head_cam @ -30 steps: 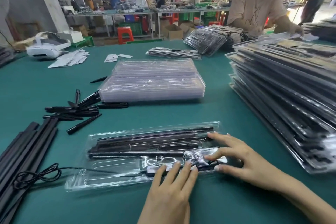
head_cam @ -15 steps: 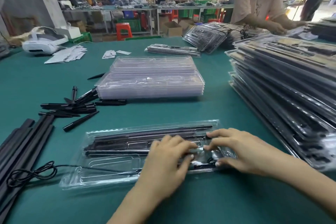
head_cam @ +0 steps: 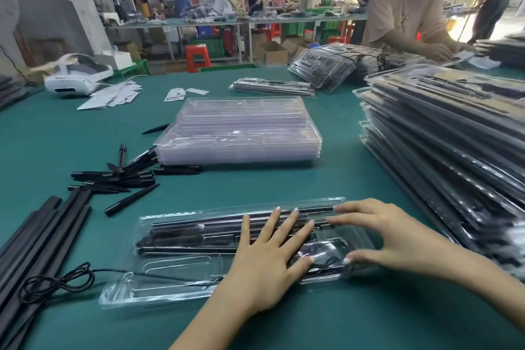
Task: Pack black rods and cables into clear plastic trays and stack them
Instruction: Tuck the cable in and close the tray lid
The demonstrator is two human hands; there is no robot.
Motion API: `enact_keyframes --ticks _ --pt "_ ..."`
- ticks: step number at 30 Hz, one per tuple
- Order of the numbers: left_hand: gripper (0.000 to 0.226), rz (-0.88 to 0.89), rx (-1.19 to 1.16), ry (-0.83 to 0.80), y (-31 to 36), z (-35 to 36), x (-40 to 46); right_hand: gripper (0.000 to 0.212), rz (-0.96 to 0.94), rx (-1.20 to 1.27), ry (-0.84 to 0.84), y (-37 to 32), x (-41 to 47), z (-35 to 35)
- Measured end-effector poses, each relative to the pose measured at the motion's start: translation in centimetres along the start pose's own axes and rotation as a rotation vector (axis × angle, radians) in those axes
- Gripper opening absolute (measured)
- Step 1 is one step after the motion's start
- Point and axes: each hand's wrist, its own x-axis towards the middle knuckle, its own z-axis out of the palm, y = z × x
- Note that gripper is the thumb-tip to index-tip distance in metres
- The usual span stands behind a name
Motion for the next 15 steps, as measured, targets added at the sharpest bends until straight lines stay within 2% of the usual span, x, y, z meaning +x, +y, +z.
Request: enact_keyframes --ticks 2,3,6,8,12,15 --pt "0.054 -0.001 -0.019 0.045 0.1 0.1 -0.2 0.081 -0.009 0.014 -0.043 0.2 0.1 0.3" --pt "0.053 -0.002 -0.030 0.062 0.2 0.2 -0.3 0.083 -0.011 0.013 -0.072 0.3 0.1 0.7" --pt "0.051 -0.014 -0.058 0.068 0.2 0.2 -0.4 0.065 -0.013 0.072 -0.074 0.7 -0.8 1.9" --pt "0.052 -0.016 -0.058 0.067 0.2 0.1 -0.3 0.057 -0.005 0.133 0.012 0.7 -1.6 3.0" --pt "0.072 -0.011 -0.036 0.056 0.3 -0.1 -0.4 0.062 -0.001 0.203 0.257 0.4 -2.9 5.0" --pt "0.079 -0.008 -0.041 0.035 0.3 -0.2 -0.3 0.052 -0.012 0.219 0.364 0.1 -3.2 5.0"
